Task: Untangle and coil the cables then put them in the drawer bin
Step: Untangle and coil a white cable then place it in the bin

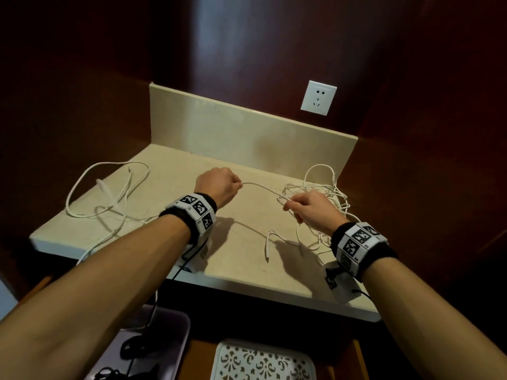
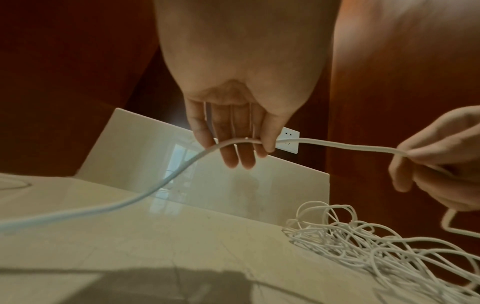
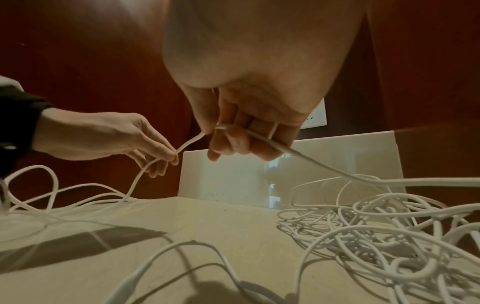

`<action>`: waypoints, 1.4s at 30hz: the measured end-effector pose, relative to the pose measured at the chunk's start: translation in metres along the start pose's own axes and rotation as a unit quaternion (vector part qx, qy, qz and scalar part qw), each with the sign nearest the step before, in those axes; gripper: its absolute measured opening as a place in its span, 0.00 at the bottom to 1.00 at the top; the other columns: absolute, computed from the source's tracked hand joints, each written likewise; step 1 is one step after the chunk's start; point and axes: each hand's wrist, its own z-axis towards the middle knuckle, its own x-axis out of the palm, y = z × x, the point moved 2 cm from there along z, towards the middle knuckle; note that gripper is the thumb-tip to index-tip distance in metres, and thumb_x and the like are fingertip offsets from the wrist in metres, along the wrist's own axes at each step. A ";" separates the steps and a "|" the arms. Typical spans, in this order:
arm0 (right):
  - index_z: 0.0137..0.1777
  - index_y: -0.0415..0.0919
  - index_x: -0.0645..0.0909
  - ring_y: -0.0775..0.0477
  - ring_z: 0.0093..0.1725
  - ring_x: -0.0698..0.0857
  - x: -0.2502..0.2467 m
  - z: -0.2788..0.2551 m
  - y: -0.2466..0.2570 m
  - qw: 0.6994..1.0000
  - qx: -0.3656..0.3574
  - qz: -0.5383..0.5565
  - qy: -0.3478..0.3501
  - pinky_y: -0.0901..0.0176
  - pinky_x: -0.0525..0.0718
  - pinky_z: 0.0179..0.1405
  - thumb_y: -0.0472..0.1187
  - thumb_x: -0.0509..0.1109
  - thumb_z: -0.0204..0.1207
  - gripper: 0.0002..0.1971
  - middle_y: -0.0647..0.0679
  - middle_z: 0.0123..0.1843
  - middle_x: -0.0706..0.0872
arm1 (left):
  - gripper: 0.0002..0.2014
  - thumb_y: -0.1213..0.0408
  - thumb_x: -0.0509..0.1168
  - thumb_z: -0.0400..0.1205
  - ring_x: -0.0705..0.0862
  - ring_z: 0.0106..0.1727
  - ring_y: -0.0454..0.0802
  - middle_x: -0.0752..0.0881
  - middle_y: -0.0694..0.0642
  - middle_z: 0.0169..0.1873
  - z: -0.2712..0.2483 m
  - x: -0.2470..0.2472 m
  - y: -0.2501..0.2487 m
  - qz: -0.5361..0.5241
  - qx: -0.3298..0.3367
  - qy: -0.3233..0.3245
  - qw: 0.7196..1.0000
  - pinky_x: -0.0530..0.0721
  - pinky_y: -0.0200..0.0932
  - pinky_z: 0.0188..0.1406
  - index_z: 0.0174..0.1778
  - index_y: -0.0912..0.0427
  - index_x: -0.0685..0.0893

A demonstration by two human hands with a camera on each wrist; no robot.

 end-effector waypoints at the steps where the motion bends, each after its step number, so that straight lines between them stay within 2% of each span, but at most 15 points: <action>1: 0.48 0.44 0.89 0.54 0.29 0.78 0.001 0.000 0.000 1.000 -0.006 -0.016 0.011 0.59 0.73 0.34 0.44 0.63 0.84 0.12 0.49 0.28 0.83 | 0.13 0.53 0.62 0.85 0.85 0.56 0.58 0.90 0.54 0.54 0.001 -0.001 0.002 0.006 -0.008 -0.008 1.000 0.79 0.46 0.50 0.58 0.49 0.89; 5: 0.57 0.49 0.89 0.56 0.30 0.78 0.009 0.007 0.001 0.997 -0.036 -0.060 0.015 0.59 0.73 0.35 0.49 0.65 0.84 0.12 0.55 0.28 0.81 | 0.14 0.57 0.62 0.82 0.85 0.56 0.57 0.90 0.53 0.54 -0.001 0.001 -0.004 -0.011 0.011 -0.004 1.000 0.81 0.48 0.53 0.63 0.48 0.86; 8: 0.61 0.53 0.88 0.53 0.37 0.78 0.012 0.011 0.004 0.993 -0.046 -0.105 -0.006 0.57 0.75 0.40 0.51 0.66 0.82 0.12 0.63 0.31 0.78 | 0.16 0.50 0.64 0.83 0.84 0.55 0.50 0.89 0.49 0.53 -0.003 0.004 -0.014 -0.043 0.070 0.052 0.995 0.81 0.47 0.56 0.66 0.44 0.83; 11: 0.60 0.56 0.88 0.50 0.42 0.80 0.012 0.013 0.005 0.992 -0.033 -0.116 -0.039 0.55 0.78 0.45 0.52 0.68 0.81 0.12 0.58 0.36 0.83 | 0.16 0.46 0.64 0.82 0.83 0.55 0.48 0.89 0.48 0.54 -0.004 0.008 -0.020 -0.054 0.107 0.109 0.987 0.80 0.46 0.56 0.63 0.45 0.86; 13: 0.59 0.55 0.88 0.47 0.47 0.84 0.013 0.015 0.005 0.990 -0.022 -0.127 -0.054 0.54 0.80 0.48 0.53 0.69 0.81 0.11 0.53 0.46 0.90 | 0.15 0.48 0.64 0.83 0.85 0.54 0.50 0.90 0.49 0.52 -0.003 0.010 -0.022 -0.063 0.113 0.124 0.984 0.81 0.47 0.56 0.59 0.48 0.88; 16: 0.57 0.53 0.88 0.46 0.52 0.85 0.014 0.017 0.003 0.987 -0.013 -0.142 -0.069 0.54 0.80 0.50 0.53 0.69 0.80 0.11 0.51 0.49 0.90 | 0.14 0.51 0.62 0.85 0.86 0.52 0.53 0.91 0.52 0.46 0.000 0.011 -0.019 -0.029 0.110 0.099 0.989 0.81 0.46 0.52 0.56 0.52 0.90; 19: 0.56 0.48 0.88 0.45 0.52 0.85 0.010 0.016 -0.006 0.988 0.009 -0.135 -0.073 0.50 0.83 0.54 0.49 0.67 0.82 0.11 0.50 0.50 0.90 | 0.15 0.52 0.60 0.86 0.85 0.54 0.55 0.91 0.53 0.49 0.005 0.007 -0.006 0.026 0.085 0.037 0.995 0.76 0.47 0.57 0.57 0.52 0.89; 22: 0.46 0.40 0.88 0.41 0.45 0.85 0.004 0.015 -0.017 0.992 0.028 -0.105 -0.072 0.49 0.83 0.48 0.45 0.66 0.83 0.12 0.45 0.40 0.88 | 0.16 0.52 0.56 0.87 0.84 0.56 0.56 0.90 0.53 0.53 0.008 0.006 0.008 0.062 0.046 0.007 0.997 0.70 0.50 0.61 0.57 0.53 0.88; 25: 0.39 0.36 0.85 0.49 0.32 0.80 0.002 0.014 -0.014 0.996 0.029 -0.051 -0.068 0.55 0.77 0.39 0.44 0.65 0.83 0.15 0.46 0.32 0.86 | 0.14 0.55 0.56 0.87 0.84 0.56 0.56 0.89 0.53 0.54 0.008 0.009 0.004 0.058 0.039 0.002 0.998 0.68 0.51 0.62 0.56 0.53 0.87; 28: 0.42 0.36 0.87 0.52 0.24 0.77 0.002 0.013 -0.003 0.997 0.014 0.035 -0.070 0.56 0.77 0.33 0.41 0.64 0.84 0.14 0.45 0.29 0.87 | 0.13 0.58 0.56 0.86 0.84 0.56 0.55 0.90 0.53 0.53 0.006 0.014 -0.009 0.026 0.051 0.025 0.998 0.67 0.51 0.63 0.56 0.51 0.86; 31: 0.48 0.39 0.87 0.50 0.22 0.76 0.000 0.013 0.005 0.993 0.001 0.091 -0.069 0.62 0.75 0.23 0.42 0.65 0.84 0.11 0.44 0.27 0.86 | 0.13 0.52 0.60 0.84 0.83 0.59 0.53 0.90 0.52 0.53 0.004 0.021 -0.016 0.003 0.061 0.073 0.995 0.68 0.51 0.65 0.61 0.47 0.85; 34: 0.50 0.43 0.87 0.50 0.22 0.76 0.001 0.013 0.009 0.994 -0.016 0.083 -0.063 0.65 0.74 0.23 0.45 0.66 0.84 0.10 0.43 0.28 0.87 | 0.17 0.47 0.63 0.83 0.83 0.58 0.52 0.89 0.51 0.52 0.000 0.026 -0.023 -0.054 0.069 0.118 0.989 0.73 0.52 0.67 0.66 0.44 0.83; 36: 0.50 0.46 0.88 0.53 0.21 0.76 0.002 0.013 0.009 0.994 -0.023 0.079 -0.070 0.65 0.73 0.24 0.46 0.66 0.83 0.10 0.42 0.27 0.87 | 0.16 0.49 0.64 0.83 0.84 0.56 0.53 0.89 0.52 0.52 -0.001 0.028 -0.027 -0.081 0.081 0.130 0.985 0.78 0.50 0.62 0.65 0.46 0.84; 39: 0.48 0.46 0.88 0.58 0.19 0.74 0.005 0.012 0.009 0.993 -0.024 0.088 -0.071 0.63 0.71 0.26 0.47 0.68 0.82 0.09 0.46 0.24 0.84 | 0.13 0.52 0.62 0.85 0.85 0.54 0.54 0.90 0.53 0.50 0.001 0.028 -0.027 -0.078 0.080 0.100 0.989 0.81 0.47 0.55 0.59 0.50 0.89; 42: 0.48 0.40 0.87 0.57 0.20 0.74 0.004 0.009 0.006 0.990 -0.008 0.130 -0.058 0.62 0.70 0.26 0.42 0.67 0.82 0.08 0.46 0.24 0.82 | 0.13 0.53 0.60 0.85 0.86 0.52 0.55 0.91 0.53 0.48 0.006 0.022 -0.020 -0.056 0.049 0.046 0.996 0.82 0.48 0.50 0.56 0.50 0.89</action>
